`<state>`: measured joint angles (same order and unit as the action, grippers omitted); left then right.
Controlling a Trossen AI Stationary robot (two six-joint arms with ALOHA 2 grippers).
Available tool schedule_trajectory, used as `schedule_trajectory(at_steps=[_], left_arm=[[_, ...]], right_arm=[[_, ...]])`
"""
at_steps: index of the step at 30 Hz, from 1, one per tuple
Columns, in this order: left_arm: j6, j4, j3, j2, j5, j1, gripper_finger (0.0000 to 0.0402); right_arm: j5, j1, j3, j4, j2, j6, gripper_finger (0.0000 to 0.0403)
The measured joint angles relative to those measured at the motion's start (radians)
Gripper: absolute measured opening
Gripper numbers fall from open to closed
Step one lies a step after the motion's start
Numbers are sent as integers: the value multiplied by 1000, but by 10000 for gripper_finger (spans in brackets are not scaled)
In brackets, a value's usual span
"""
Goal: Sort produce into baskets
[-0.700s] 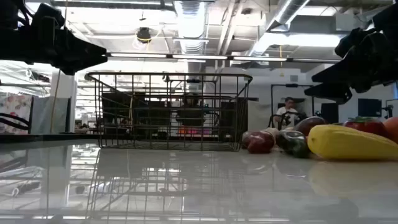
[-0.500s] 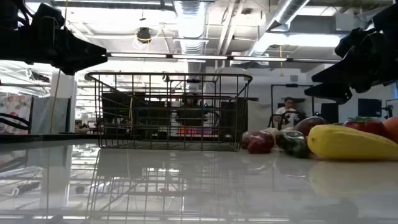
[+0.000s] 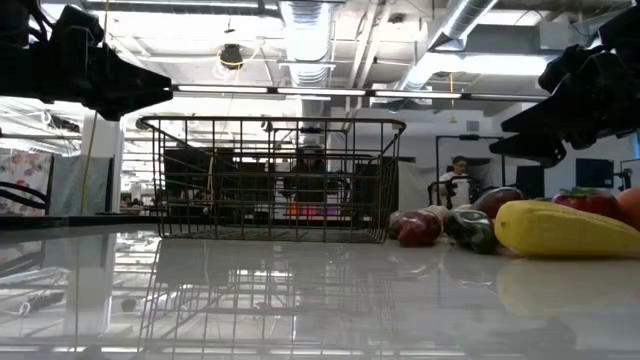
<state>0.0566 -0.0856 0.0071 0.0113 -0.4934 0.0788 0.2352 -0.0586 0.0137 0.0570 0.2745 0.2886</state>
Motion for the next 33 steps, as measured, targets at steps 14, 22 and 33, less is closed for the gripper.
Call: schedule_trajectory(at_steps=[14, 22, 33], left_arm=[[0, 0, 0, 0, 0, 0, 249], [0, 0, 0, 0, 0, 0, 249], [77, 0, 0, 0, 0, 0, 249]], right_arm=[[0, 0, 0, 0, 0, 0, 316], [0, 0, 0, 0, 0, 0, 316], [0, 0, 0, 0, 0, 0, 316]])
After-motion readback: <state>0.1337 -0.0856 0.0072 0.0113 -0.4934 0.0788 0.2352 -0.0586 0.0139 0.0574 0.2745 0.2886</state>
